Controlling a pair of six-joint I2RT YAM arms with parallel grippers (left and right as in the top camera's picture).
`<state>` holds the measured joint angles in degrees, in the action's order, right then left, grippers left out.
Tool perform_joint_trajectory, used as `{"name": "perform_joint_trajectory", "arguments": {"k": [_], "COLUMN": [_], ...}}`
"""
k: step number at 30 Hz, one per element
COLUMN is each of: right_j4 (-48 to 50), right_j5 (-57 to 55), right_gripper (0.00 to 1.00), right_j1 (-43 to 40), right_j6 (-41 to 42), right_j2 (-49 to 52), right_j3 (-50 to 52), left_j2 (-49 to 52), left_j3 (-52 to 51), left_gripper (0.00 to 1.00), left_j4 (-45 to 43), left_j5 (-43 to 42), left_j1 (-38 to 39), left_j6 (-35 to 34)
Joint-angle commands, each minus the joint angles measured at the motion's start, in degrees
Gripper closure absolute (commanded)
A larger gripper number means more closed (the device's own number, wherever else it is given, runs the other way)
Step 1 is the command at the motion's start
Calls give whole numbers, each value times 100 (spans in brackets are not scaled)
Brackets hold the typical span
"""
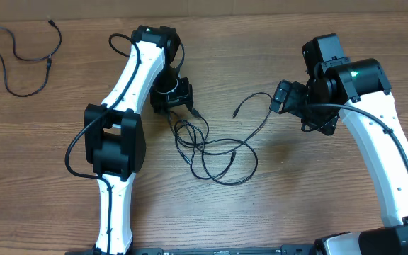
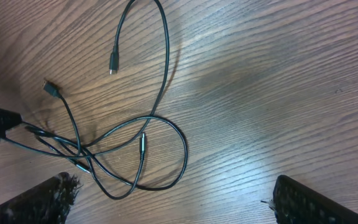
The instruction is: Untangle cables
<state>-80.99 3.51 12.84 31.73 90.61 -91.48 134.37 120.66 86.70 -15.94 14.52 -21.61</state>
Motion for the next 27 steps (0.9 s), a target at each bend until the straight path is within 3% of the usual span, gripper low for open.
{"name": "perform_joint_trajectory", "arguments": {"k": [1, 6, 11, 15, 18, 20, 24, 27], "right_j4": [9, -4, -42, -55, -57, -57, -59, -55], "right_j5": [20, 66, 66, 111, 173, 173, 175, 225], "right_gripper": [0, 0, 0, 0, 0, 0, 0, 0], "right_j1": [4, 4, 4, 4, 4, 4, 4, 4], "right_j6": [35, 35, 35, 35, 35, 33, 35, 33], "right_j2": [-4, -4, -4, -4, -4, -4, -4, -4], "right_j3": [42, 42, 42, 42, 42, 42, 42, 42], "left_j2": [-61, -61, -61, -61, -61, -76, -260, -660], "left_j3": [-20, -20, -20, -177, -240, -149, 649, 1569], "left_gripper": [48, 69, 69, 75, 96, 96, 96, 96], "left_j4": [-146, -168, -131, -157, -188, -85, 358, 407], "left_j5": [227, 306, 302, 306, 299, 223, -492, -1954], "left_j1": [-26, -26, -20, 79, 122, 87, -31, -28], "left_j6": [-286, -378, -422, -476, -481, -474, -140, 568]}}
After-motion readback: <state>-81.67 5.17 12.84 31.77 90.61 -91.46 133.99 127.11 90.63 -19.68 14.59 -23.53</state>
